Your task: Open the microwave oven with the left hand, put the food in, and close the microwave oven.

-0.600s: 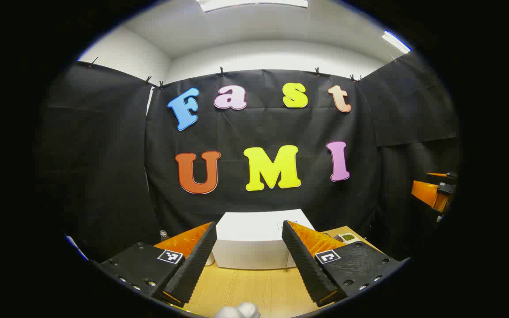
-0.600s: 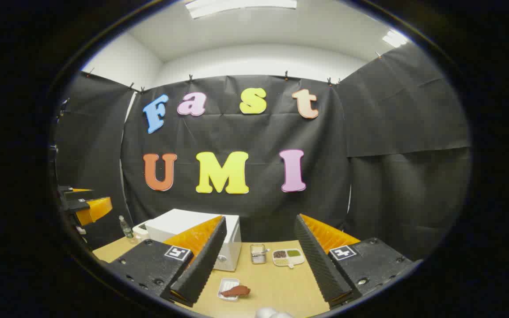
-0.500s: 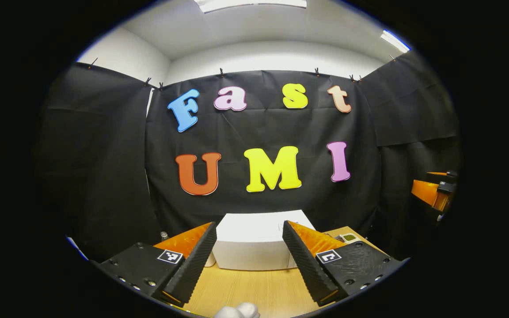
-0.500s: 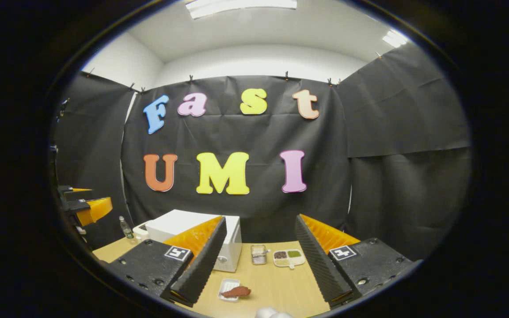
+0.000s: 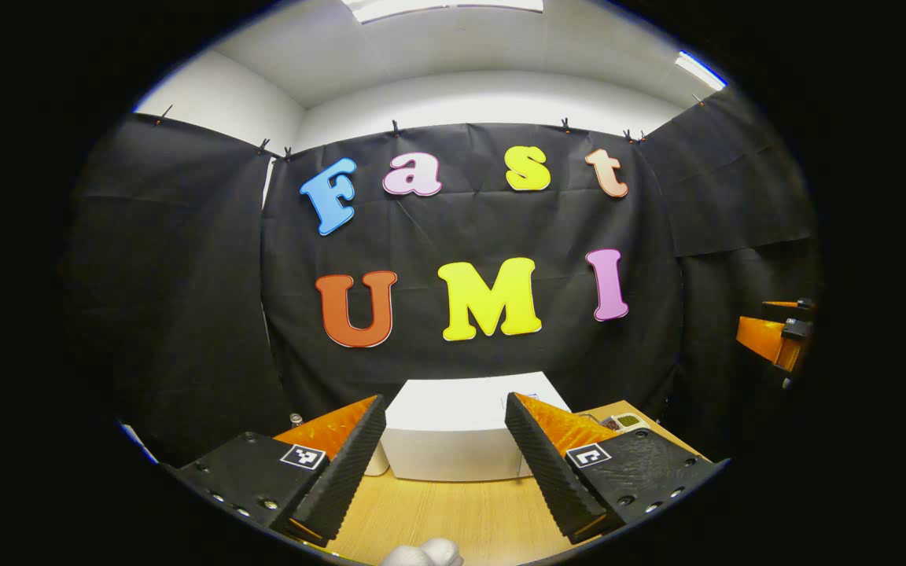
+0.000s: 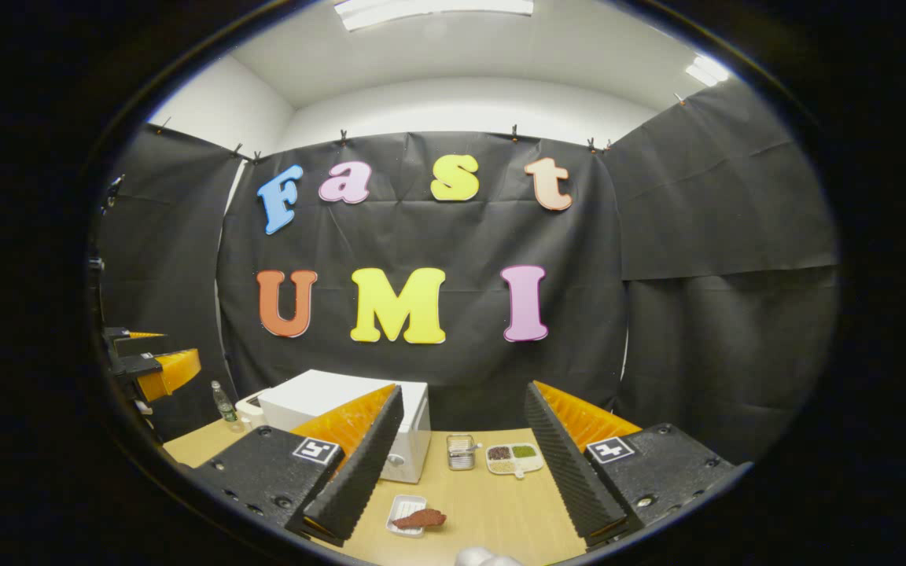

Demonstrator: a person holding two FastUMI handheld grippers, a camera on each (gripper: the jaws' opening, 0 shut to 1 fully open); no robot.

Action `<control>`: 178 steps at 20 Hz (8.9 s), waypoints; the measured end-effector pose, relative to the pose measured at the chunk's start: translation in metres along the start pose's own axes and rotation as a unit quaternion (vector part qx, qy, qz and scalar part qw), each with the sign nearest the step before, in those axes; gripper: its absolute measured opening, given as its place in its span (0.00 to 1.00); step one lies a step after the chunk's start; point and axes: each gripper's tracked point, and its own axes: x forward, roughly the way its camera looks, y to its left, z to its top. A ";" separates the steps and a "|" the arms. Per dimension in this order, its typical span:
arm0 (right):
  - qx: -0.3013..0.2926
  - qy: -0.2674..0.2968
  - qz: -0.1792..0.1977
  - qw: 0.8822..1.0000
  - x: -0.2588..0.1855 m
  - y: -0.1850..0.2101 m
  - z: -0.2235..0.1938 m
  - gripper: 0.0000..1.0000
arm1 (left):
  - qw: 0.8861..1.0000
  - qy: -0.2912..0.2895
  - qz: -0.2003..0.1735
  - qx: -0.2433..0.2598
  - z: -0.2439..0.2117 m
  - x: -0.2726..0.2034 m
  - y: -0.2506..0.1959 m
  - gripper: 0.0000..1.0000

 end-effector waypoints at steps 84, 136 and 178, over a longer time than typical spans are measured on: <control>-0.030 0.030 0.046 0.998 -0.002 -0.006 -0.015 0.99 | 0.992 0.122 -0.013 -0.011 -0.303 0.085 -0.039 0.95; 0.119 0.285 0.107 0.945 0.010 0.045 -0.291 0.99 | 0.997 0.081 0.010 -0.010 -0.197 -0.085 0.102 0.95; 0.421 0.346 0.223 0.808 0.121 0.200 -0.272 0.11 | 0.993 0.115 -0.001 0.012 -0.167 -0.049 0.070 0.95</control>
